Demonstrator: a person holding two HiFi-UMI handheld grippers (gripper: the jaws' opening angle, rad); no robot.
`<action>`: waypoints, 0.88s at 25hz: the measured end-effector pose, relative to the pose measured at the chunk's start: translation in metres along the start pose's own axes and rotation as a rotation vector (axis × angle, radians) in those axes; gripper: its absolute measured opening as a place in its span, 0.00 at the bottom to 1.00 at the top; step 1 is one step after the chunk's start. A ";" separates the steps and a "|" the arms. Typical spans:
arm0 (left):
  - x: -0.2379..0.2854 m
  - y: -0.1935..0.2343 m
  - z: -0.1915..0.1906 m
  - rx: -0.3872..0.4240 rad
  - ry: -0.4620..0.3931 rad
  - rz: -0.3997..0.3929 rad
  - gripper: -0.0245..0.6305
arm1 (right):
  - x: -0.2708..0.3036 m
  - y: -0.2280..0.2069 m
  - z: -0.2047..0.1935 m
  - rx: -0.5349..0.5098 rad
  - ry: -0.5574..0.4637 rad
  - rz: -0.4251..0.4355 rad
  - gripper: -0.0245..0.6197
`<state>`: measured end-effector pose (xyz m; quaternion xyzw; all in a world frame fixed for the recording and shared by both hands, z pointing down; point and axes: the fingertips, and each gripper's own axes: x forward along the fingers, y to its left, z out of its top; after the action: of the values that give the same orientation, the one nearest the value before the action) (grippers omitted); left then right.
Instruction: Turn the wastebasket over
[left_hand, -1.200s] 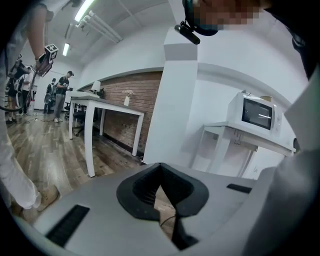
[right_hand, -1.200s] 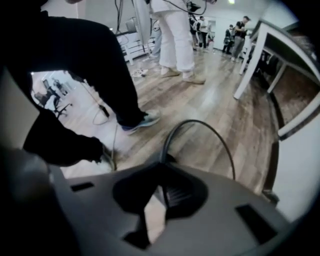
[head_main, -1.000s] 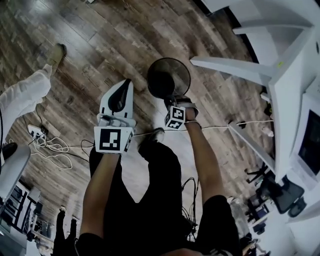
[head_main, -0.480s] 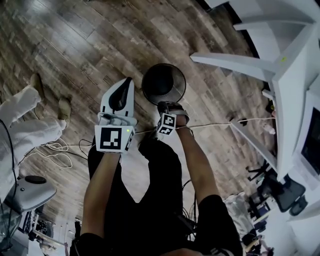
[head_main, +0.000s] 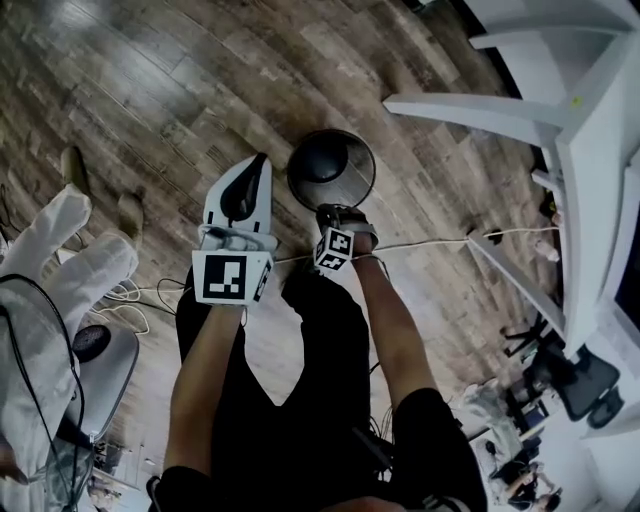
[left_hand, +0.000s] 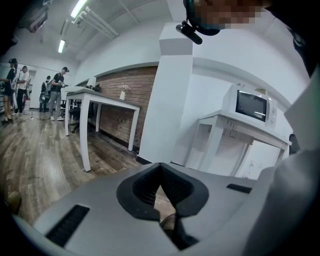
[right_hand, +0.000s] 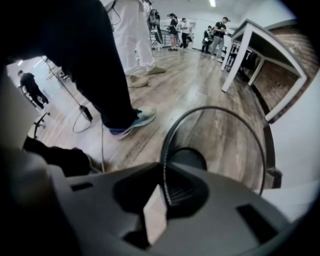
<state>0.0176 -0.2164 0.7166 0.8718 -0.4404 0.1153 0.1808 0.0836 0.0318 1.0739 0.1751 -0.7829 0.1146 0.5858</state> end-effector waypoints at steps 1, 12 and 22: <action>0.000 -0.001 0.000 0.001 0.001 -0.002 0.09 | 0.001 0.000 -0.001 0.000 0.003 -0.008 0.14; -0.018 -0.017 0.012 0.011 0.004 -0.008 0.09 | -0.029 -0.015 0.012 0.091 -0.054 -0.055 0.25; -0.049 -0.054 0.072 -0.036 -0.019 -0.017 0.09 | -0.129 -0.060 0.012 0.557 -0.100 -0.080 0.15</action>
<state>0.0359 -0.1813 0.6221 0.8731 -0.4368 0.0978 0.1933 0.1302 -0.0093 0.9451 0.3654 -0.7417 0.2931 0.4800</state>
